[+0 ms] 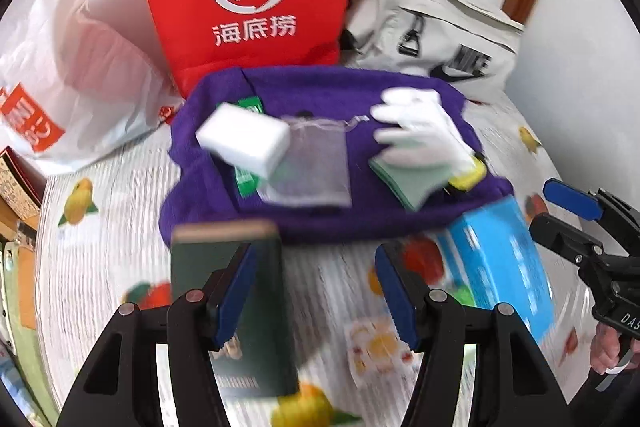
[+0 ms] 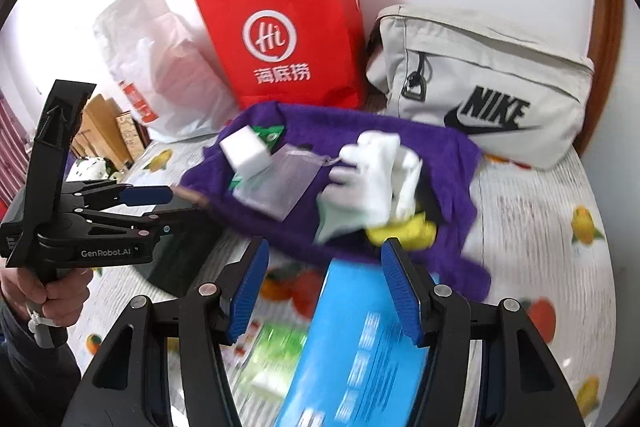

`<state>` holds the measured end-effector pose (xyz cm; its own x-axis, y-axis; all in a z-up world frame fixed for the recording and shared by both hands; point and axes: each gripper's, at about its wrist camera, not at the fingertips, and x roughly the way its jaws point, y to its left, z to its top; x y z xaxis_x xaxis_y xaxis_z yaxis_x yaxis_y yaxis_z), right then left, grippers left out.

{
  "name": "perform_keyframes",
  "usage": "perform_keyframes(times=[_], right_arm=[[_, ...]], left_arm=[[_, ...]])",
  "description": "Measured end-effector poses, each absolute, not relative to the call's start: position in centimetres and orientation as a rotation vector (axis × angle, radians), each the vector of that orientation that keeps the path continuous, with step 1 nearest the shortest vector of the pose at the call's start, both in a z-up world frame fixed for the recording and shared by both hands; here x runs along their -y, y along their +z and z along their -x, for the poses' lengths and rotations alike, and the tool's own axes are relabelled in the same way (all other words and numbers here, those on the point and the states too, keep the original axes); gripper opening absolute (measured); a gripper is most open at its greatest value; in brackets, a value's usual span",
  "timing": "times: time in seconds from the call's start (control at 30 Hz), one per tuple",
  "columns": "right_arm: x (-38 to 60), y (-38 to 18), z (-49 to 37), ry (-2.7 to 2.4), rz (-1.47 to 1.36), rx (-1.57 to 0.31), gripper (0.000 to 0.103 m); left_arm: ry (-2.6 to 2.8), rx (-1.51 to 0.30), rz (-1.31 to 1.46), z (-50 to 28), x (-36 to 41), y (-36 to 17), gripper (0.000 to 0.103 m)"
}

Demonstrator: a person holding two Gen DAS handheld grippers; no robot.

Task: Organize soft objects
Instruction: 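Withdraw both tools from the towel toward the sachet and green tissue pack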

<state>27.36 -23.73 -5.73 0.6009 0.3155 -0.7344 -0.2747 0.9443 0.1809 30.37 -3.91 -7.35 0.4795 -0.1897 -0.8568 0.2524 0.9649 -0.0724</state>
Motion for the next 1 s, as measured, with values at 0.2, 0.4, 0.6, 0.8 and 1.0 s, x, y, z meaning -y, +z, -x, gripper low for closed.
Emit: perform_keyframes(times=[0.2,0.4,0.6,0.8,1.0], right_arm=[[24.4,-6.3,-21.7,0.317,-0.073,-0.868,0.059],[26.1,-7.4,-17.5,0.277,-0.140,-0.894,0.059],[27.3,-8.6,-14.8,0.246,-0.165,-0.929,0.059],[28.2,-10.2,-13.7,0.219,-0.177,-0.981,0.059],[28.9,-11.0,-13.6,0.218,-0.170,-1.013,0.059]], left_arm=[[-0.311,-1.055,-0.070,-26.0,4.4,-8.4,0.063],[-0.360,-1.091,-0.092,-22.6,6.0,-10.5,0.064],[-0.369,-1.089,-0.145,-21.1,7.3,-12.2,0.069],[-0.332,-1.109,-0.170,-21.1,7.9,-14.5,0.069],[-0.318,-1.073,-0.162,-21.5,8.3,-15.6,0.069]])
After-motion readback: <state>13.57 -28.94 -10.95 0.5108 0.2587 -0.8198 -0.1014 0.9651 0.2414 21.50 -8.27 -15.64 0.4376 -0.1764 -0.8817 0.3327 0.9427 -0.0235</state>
